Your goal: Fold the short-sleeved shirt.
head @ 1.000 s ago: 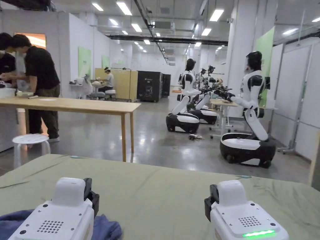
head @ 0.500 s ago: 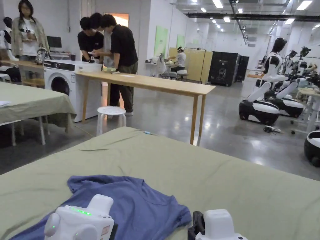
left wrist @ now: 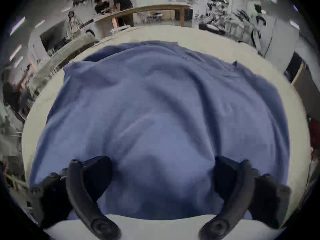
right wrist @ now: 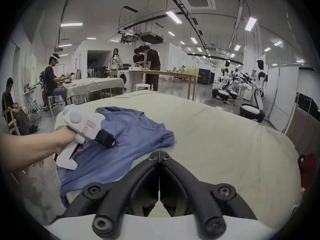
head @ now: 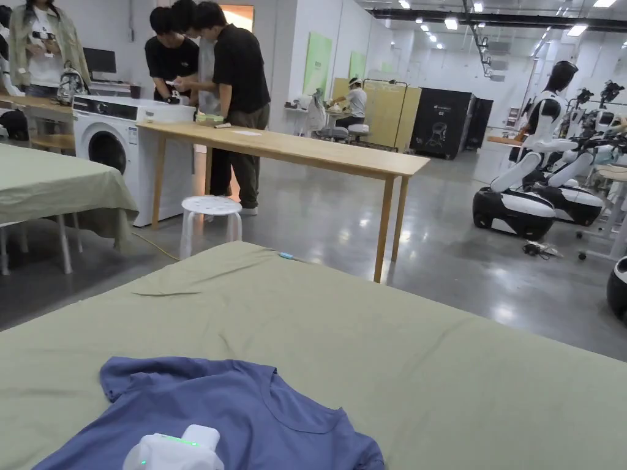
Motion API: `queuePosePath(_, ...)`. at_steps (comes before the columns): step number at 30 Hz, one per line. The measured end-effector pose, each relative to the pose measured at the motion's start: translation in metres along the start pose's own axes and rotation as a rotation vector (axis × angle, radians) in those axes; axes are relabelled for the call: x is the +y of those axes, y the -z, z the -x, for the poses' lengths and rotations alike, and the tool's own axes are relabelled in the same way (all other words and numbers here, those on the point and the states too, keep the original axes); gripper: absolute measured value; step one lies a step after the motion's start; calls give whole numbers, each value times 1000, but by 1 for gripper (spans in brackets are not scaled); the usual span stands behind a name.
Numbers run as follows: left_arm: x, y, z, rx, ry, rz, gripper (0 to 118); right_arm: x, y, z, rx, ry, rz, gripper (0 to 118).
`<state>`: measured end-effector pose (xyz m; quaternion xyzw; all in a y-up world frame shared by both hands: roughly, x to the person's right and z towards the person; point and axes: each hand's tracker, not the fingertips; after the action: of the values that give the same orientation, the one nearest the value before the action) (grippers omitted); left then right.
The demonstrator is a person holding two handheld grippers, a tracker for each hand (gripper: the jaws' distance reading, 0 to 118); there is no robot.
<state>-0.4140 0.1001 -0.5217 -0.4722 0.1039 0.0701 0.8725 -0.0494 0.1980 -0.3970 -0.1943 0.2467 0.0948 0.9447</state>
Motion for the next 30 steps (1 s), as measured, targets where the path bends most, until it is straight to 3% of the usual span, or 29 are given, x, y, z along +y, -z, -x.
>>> queuePosePath(1,-5,-14,-4,-18,38,-43,57,-1,0,-3,-4,11,2,1)
queuePosePath(2,-7,-25,-9,-23,82,-86,24,-3,-2,-7,-7,33,6,1)
queuePosePath(4,-7,-33,-17,-1,97,-106,0,-6,-10,-17,-16,71,7,1)
queuePosePath(7,-3,-41,-33,-117,69,-97,0,-11,-34,-39,-78,146,-6,1)
queuePosePath(10,8,-76,-92,-185,164,-225,0,-18,-70,-68,-175,173,-26,1)
queuePosePath(15,18,-163,-237,-441,331,-396,0,-33,-133,-124,-333,233,-46,1)
queuePosePath(21,14,-209,-394,-733,439,-416,0,-50,-197,-171,-451,279,-65,1)
queuePosePath(26,-25,-186,-487,-729,558,-325,0,-71,-234,-202,-522,313,-63,1)
queuePosePath(30,-55,-139,-510,-573,597,-258,0,-91,-244,-220,-549,348,-41,1)
